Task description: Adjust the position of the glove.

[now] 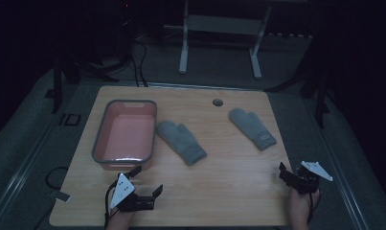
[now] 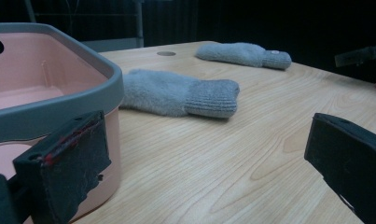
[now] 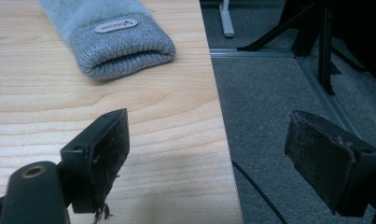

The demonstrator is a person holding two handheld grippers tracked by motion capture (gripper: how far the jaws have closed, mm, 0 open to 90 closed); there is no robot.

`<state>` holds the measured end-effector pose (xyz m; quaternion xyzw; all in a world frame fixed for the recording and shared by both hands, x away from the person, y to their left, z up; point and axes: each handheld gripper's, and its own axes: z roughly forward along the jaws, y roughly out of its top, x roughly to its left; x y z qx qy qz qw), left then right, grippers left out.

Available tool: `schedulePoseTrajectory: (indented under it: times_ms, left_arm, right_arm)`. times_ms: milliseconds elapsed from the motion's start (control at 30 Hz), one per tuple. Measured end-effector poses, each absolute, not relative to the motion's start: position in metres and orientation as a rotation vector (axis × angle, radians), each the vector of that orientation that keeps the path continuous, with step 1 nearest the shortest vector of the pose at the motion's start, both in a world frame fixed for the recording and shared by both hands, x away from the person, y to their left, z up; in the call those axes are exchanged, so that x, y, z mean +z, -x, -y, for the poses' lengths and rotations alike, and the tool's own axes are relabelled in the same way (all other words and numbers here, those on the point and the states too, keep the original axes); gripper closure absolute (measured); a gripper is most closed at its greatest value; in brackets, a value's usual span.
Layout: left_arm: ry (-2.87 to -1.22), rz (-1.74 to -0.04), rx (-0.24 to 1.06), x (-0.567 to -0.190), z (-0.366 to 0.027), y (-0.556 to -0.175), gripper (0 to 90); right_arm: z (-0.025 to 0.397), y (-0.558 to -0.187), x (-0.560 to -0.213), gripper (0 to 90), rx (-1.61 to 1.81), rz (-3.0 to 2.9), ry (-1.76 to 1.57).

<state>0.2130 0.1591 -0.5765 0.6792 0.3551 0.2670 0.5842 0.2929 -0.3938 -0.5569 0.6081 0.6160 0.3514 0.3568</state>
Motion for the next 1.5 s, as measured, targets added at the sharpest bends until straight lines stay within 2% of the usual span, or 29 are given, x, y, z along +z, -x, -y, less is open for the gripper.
schedulePoseTrajectory:
  times_ms: [367,667,733,833,1233,1500]
  left_arm:
    - [-1.575,-0.833,0.626,-0.577,-0.159,-0.213,0.3]
    - [-1.581,-0.824,0.629,-0.577,-0.159,-0.212,0.3]
    - [-1.573,-0.829,0.624,-0.577,-0.159,-0.213,0.3]
    - [-1.573,-0.83,0.624,-0.577,-0.159,-0.213,0.3]
    - [-1.574,-0.833,0.623,-0.577,-0.16,-0.213,0.3]
    - [-1.579,-0.829,0.624,-0.577,-0.159,-0.213,0.3]
  right_arm:
    - [0.395,-0.294,-0.553,14.0,0.962,-1.617,-1.59]
    - [0.39,-0.3,-0.527,11.3,0.855,-1.685,-1.552]
    - [0.389,-0.302,-0.52,14.3,0.868,-1.703,-1.545]
    - [0.39,-0.306,-0.515,14.1,0.929,-1.771,-1.57]
    - [0.368,-0.324,-0.474,13.5,1.003,-1.837,-1.451]
    - [0.343,-0.331,-0.462,11.4,1.035,-1.907,-1.374]
